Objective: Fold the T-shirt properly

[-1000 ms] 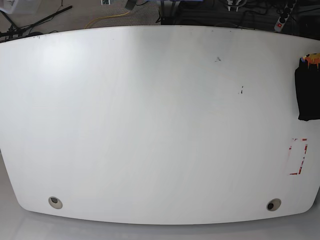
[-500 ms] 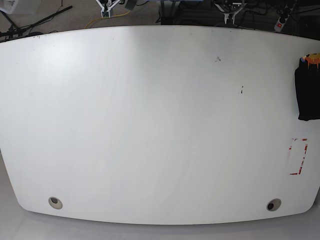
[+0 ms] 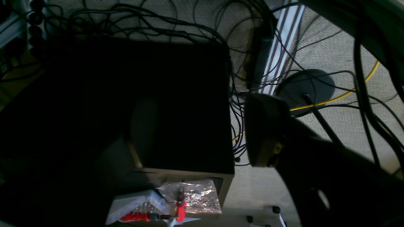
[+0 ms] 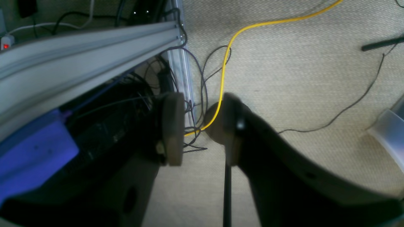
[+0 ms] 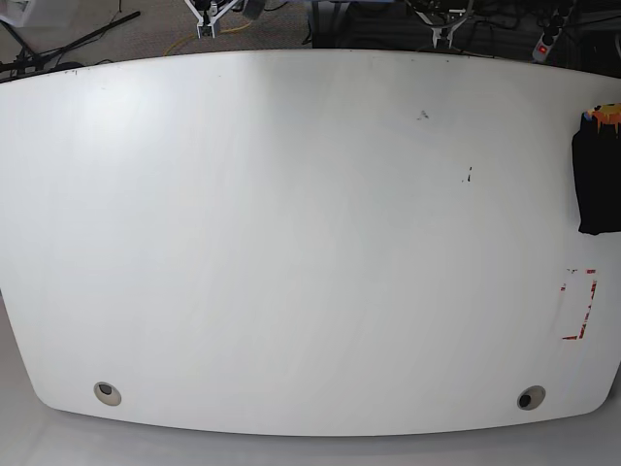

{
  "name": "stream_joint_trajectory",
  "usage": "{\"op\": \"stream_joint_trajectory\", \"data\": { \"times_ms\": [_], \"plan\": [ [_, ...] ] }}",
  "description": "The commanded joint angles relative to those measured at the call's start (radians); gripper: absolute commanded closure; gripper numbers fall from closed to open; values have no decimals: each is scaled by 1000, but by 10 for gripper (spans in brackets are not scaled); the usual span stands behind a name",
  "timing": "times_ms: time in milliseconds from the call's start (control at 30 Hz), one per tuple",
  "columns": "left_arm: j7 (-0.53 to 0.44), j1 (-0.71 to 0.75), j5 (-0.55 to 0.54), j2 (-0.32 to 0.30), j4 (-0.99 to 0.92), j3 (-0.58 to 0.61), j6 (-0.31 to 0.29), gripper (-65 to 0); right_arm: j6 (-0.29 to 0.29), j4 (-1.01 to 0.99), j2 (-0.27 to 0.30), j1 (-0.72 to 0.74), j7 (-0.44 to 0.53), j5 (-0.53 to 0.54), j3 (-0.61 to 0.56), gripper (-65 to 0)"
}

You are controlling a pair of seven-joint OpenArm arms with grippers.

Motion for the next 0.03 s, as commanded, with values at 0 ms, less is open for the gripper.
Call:
{"op": "stream_joint_trajectory", "data": {
  "times_ms": [0],
  "plan": [
    [0, 3, -1, 2, 0, -1, 5, -394, 7, 2, 6, -6, 5, 4, 3, -192]
  ]
}}
